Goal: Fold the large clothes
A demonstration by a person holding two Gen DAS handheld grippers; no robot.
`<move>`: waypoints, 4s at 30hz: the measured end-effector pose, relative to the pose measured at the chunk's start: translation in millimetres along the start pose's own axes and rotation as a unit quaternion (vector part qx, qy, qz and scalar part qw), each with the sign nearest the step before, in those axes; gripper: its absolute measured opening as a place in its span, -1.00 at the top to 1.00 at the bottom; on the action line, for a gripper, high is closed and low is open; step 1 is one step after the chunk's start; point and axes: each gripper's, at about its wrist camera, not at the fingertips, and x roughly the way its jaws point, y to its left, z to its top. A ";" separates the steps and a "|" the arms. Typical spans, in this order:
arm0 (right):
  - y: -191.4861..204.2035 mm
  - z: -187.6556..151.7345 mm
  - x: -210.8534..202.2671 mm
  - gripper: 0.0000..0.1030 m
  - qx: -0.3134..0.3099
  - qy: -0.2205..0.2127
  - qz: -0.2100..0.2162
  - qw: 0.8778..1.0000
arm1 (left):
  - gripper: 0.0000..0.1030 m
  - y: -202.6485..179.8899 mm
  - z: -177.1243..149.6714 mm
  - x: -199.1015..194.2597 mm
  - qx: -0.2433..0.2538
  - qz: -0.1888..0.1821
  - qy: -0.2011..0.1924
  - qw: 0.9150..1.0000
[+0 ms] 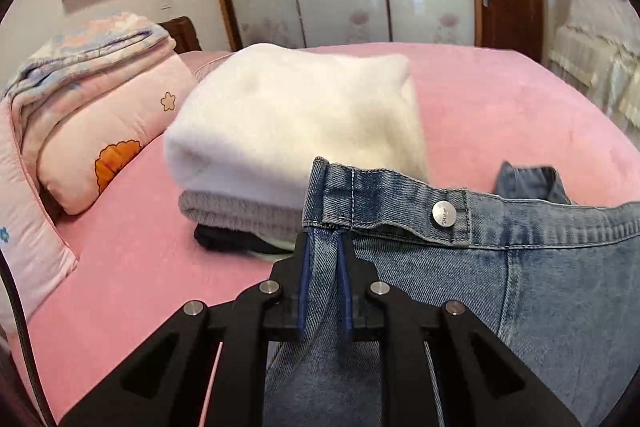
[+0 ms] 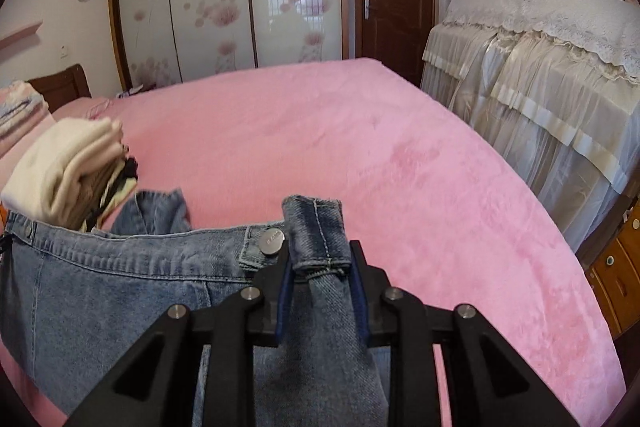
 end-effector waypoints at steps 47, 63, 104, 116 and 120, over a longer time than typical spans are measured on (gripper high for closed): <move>49.8 -131.2 -18.5 0.66 0.027 0.130 0.033 0.991 | -0.64 -19.5 -113.8 -17.9 -0.066 -0.022 0.120 0.990; -41.1 -151.6 -8.2 0.67 0.069 0.149 -0.093 0.982 | -0.65 29.1 -110.7 6.0 -0.073 0.026 0.114 0.991; 143.6 -138.1 -151.6 0.56 0.008 0.070 0.096 0.993 | -0.74 62.4 -173.0 -78.7 -0.257 -0.259 0.158 0.917; 154.0 -151.4 -108.5 0.56 -0.002 0.095 0.093 0.991 | -0.69 58.8 -152.0 3.5 -0.306 -0.258 0.099 0.911; 157.2 -153.6 -95.8 0.56 -0.011 0.097 0.083 0.992 | -0.13 57.4 -134.8 21.4 -0.310 -0.203 0.103 0.923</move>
